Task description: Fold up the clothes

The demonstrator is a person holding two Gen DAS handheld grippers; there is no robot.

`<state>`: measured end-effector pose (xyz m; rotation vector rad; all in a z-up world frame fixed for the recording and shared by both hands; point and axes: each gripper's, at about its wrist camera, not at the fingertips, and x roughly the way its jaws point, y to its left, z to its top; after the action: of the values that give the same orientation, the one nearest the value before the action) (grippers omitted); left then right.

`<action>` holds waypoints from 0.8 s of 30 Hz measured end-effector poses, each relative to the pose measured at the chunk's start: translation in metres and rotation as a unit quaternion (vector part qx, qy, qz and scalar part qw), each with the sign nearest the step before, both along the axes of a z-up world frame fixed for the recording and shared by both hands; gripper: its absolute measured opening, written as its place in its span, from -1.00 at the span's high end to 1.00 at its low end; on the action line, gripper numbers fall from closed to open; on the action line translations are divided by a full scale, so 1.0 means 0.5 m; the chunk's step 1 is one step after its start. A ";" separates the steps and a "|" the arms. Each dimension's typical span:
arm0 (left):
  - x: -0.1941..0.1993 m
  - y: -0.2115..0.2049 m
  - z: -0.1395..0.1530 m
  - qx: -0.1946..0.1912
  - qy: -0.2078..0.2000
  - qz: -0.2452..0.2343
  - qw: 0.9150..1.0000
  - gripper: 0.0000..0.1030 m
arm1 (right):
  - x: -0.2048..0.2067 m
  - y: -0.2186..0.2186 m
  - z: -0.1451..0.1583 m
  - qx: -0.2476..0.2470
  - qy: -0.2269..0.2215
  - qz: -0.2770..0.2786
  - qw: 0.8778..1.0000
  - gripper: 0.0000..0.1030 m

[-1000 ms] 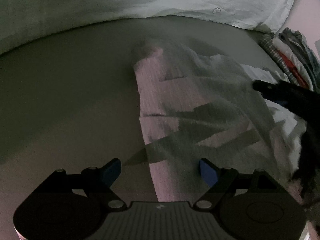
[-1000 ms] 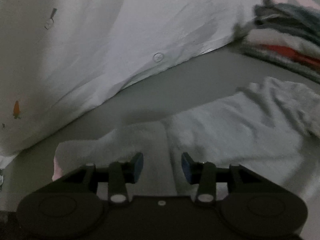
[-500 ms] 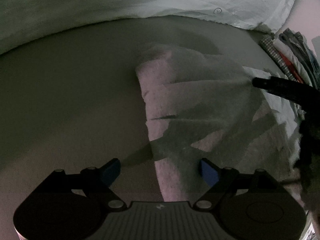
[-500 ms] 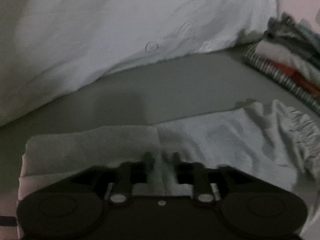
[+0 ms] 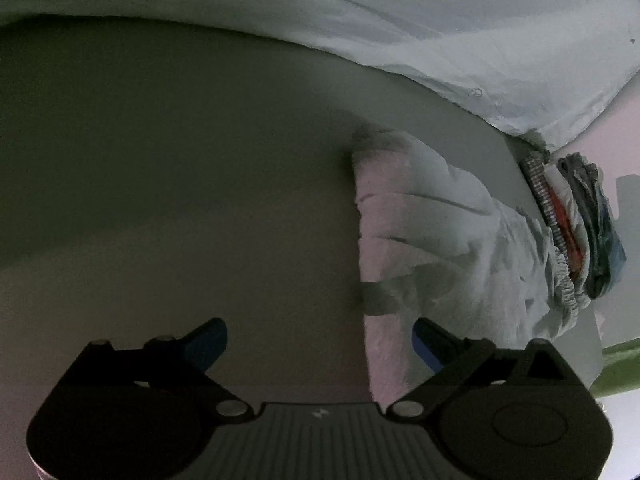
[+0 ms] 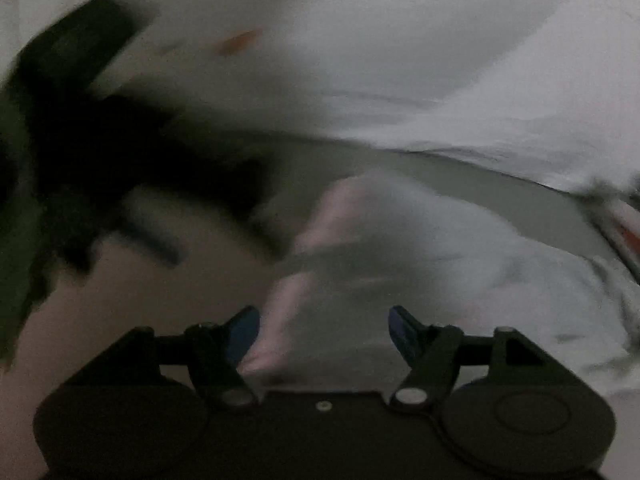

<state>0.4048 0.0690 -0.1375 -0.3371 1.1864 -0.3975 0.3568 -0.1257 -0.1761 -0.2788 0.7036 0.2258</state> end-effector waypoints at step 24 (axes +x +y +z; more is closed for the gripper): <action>-0.011 -0.056 0.009 -0.098 0.035 0.029 0.994 -0.99 | -0.073 0.081 0.057 -0.092 -0.066 0.004 0.994 0.73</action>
<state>0.3996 0.0409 -0.1329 -0.5574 1.2060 -0.4563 0.3201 -0.0854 -0.1478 -0.4676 0.5923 0.1490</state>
